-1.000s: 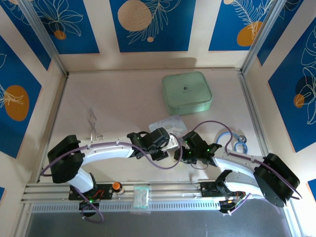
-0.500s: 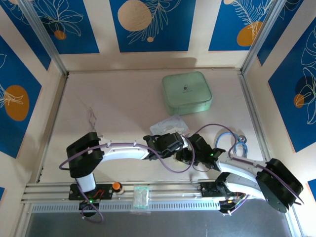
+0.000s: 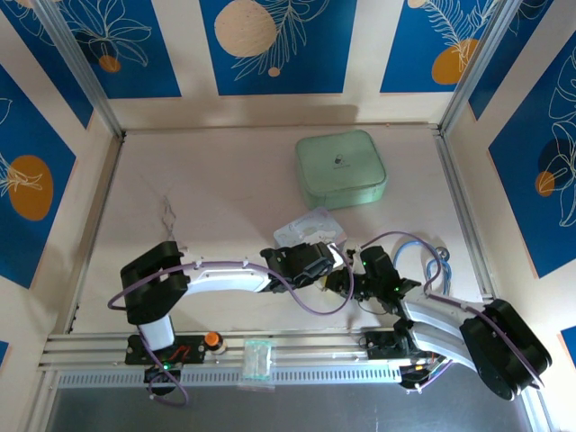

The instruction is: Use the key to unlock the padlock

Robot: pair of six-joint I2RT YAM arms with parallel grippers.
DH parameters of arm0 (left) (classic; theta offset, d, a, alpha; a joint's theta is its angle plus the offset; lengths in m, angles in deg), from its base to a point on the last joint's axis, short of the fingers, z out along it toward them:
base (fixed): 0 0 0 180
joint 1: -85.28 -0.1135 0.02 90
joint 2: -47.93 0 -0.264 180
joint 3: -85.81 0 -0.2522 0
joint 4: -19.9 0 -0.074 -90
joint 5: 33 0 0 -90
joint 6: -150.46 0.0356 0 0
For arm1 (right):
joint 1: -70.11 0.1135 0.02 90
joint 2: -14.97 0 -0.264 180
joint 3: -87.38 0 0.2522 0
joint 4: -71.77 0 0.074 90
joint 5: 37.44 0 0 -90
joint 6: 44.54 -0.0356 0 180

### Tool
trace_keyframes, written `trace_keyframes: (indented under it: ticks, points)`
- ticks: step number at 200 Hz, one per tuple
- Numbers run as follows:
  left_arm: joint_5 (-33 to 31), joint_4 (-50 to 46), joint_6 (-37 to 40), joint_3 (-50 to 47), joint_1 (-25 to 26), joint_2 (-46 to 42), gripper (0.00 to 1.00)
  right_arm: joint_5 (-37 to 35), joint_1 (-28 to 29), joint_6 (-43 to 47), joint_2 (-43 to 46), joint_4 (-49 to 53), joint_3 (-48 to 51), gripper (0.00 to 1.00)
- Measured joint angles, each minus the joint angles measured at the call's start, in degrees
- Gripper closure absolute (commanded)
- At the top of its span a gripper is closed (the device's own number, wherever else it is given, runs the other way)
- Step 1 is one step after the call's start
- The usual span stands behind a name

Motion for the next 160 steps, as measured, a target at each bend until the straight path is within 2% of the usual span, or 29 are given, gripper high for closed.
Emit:
trace_keyframes:
  ticks: [45,61,128,160]
  points:
    - [-1.33,1.22,-1.20,-0.81,0.04,0.00,0.66,4.52,-3.37,-1.22,-3.61,-6.88,1.07,0.93]
    - [-1.49,1.57,-2.03,-0.98,0.04,-0.02,0.66,5.11,-3.54,-2.62,-5.07,-9.07,1.11,0.97]
    - [-1.46,1.68,-4.00,-0.96,0.07,-0.02,0.67,-0.52,0.35,-11.04,-6.27,-15.26,1.84,0.97]
    - [-1.46,1.79,-4.44,-0.96,0.07,-0.02,0.67,-1.18,-0.07,-12.37,-7.28,-16.79,1.81,0.98]
